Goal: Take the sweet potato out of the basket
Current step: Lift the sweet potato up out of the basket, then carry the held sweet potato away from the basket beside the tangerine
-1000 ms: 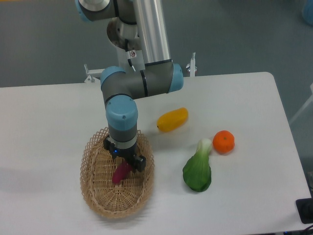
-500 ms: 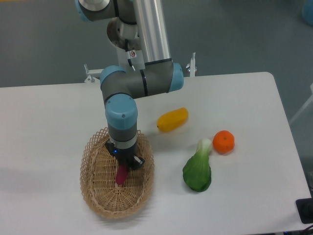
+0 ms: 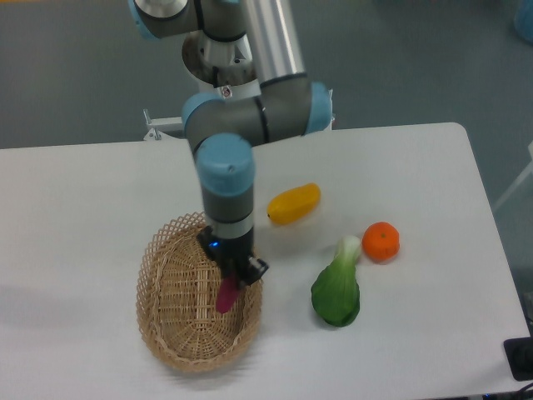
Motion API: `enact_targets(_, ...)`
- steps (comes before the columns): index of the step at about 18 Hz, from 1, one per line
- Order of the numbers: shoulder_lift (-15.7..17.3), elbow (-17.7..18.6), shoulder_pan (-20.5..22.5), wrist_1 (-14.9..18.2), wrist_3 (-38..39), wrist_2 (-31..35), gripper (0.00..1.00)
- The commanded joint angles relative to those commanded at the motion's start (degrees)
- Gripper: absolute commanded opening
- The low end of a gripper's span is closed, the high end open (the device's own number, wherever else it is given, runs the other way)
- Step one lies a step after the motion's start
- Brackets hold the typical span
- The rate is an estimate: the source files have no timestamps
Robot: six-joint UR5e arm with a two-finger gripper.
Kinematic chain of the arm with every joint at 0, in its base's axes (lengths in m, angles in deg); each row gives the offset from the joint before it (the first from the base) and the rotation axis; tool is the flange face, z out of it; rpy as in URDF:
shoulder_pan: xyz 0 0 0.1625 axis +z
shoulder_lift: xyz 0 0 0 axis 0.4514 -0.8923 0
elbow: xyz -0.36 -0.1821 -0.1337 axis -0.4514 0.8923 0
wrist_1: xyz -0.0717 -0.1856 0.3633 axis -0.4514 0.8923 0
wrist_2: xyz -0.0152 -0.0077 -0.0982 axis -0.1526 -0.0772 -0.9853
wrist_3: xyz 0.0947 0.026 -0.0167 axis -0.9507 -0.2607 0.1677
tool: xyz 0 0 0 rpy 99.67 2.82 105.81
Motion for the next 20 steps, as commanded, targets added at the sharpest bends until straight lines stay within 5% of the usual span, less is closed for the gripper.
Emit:
enact_targets(9,1.2,-10.3,13.0,13.7,-14.9,-3.1,0.29)
enact_targets(15,1.1,-10.6,19.0,14.0,-23.6,-3.2,0.28)
enact_targets(20,1.1,-10.6,19.8,13.8,-24.4,-3.3,0.28)
